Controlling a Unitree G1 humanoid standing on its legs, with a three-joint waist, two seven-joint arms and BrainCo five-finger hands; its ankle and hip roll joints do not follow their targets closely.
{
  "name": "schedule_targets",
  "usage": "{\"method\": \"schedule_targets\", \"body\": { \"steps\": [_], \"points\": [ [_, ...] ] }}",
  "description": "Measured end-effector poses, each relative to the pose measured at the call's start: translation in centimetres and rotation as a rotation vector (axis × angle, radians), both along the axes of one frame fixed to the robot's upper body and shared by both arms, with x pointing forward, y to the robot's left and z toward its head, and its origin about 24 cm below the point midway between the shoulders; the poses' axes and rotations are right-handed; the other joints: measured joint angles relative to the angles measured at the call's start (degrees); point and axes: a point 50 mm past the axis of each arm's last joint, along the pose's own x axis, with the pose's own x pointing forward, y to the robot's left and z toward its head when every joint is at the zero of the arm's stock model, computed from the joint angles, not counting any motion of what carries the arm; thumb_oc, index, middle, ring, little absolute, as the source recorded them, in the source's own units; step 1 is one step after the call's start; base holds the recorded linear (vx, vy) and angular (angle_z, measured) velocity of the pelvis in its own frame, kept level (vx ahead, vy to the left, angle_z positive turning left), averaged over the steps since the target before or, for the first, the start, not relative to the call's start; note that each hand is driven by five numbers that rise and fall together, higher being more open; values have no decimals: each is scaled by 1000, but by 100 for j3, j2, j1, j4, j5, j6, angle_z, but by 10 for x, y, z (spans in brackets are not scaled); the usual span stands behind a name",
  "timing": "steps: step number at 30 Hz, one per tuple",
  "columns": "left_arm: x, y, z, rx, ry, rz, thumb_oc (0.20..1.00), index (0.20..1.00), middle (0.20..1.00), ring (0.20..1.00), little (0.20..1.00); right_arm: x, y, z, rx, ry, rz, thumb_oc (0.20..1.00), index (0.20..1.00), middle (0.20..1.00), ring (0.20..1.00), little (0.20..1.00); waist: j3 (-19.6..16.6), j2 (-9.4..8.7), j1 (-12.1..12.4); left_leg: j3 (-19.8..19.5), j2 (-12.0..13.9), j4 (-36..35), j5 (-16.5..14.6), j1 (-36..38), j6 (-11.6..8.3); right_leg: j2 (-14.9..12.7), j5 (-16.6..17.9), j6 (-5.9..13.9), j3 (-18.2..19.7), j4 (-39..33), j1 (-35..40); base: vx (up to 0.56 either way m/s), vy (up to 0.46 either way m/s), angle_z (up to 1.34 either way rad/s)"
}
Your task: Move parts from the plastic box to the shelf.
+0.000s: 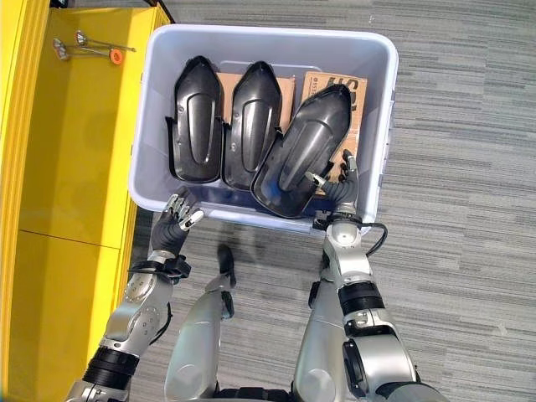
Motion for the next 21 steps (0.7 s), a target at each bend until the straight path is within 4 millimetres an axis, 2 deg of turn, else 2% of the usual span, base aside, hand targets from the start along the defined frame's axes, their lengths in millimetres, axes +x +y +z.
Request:
{"method": "schedule_targets", "body": {
  "steps": [13, 21],
  "points": [
    [-1, 1, -1, 0, 5, 2, 1000, 1000, 1000, 1000, 1000, 16, -13, 6, 94, 15, -97, 1000, 1000, 1000, 1000, 1000, -23, 21, 7, -6, -16, 59, -9, -71, -13, -22, -2, -2, 10, 71, -85, 0, 0, 0],
    [-2, 1, -3, 0, 11, 2, 1000, 1000, 1000, 1000, 1000, 24, -18, 15, 101, 23, -112, 1000, 1000, 1000, 1000, 1000, -104, 115, 69, -58, -32, 196, -34, -266, -47, -46, 8, -16, 2, 93, -202, 3, 5, 2]
  ]
}}
